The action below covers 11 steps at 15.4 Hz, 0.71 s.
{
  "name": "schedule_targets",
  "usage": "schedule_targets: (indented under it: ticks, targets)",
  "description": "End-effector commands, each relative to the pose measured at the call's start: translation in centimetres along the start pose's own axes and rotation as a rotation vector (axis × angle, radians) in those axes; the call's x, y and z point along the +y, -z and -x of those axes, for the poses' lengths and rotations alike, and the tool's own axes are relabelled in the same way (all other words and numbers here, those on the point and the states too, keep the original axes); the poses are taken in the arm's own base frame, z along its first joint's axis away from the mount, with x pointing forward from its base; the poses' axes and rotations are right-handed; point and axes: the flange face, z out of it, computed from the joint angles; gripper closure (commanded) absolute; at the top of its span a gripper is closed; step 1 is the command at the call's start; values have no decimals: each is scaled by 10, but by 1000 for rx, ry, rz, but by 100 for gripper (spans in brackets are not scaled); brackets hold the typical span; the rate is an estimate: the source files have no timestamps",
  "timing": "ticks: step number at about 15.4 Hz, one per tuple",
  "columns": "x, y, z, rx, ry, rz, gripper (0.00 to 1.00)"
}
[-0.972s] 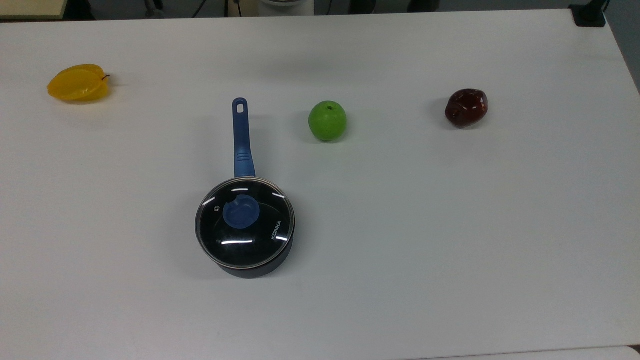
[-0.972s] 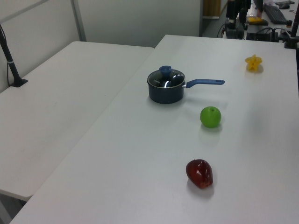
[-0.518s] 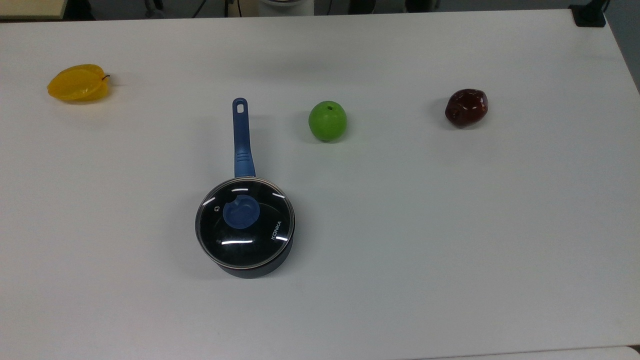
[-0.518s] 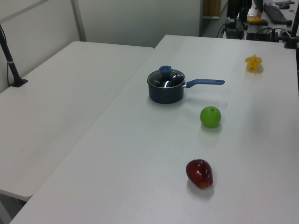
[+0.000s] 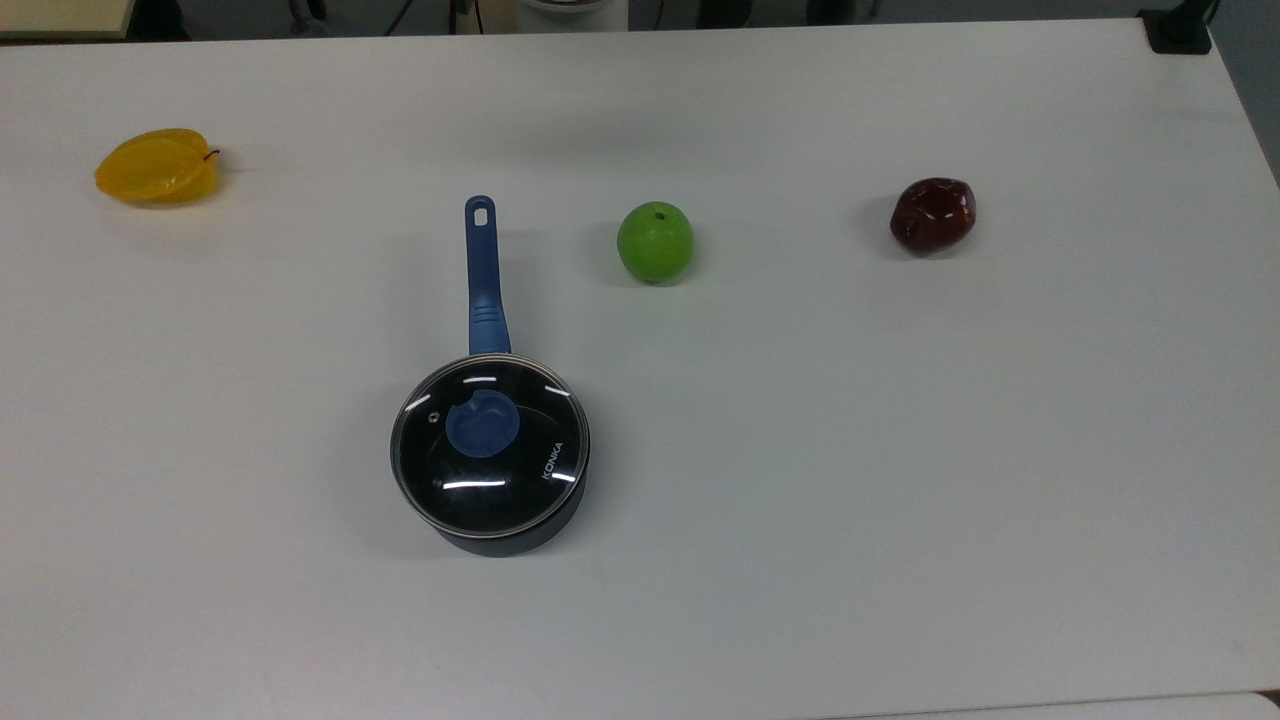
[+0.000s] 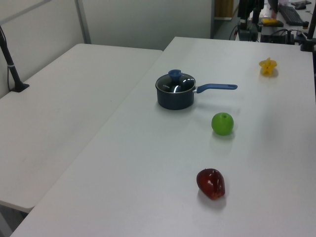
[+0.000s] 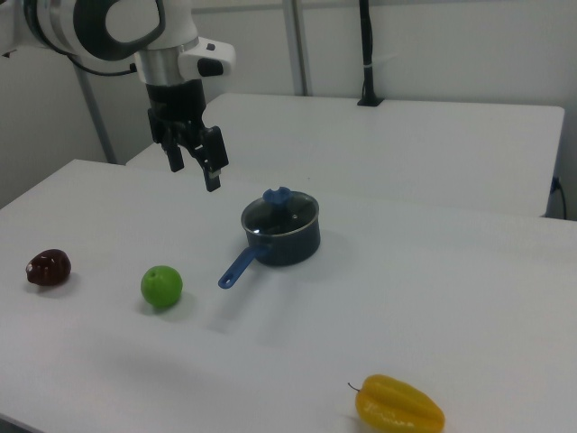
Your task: Open lid
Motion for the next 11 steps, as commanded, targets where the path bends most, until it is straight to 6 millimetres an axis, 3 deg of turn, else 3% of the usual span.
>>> schedule_targets:
  ticks: [1,6,11]
  targets:
    - [-1,0,-2,17,5,-30,0]
    - [-9,-10,-14,45,0,-48,0]
    - [-21,-24,-38,129,-148,-74,0]
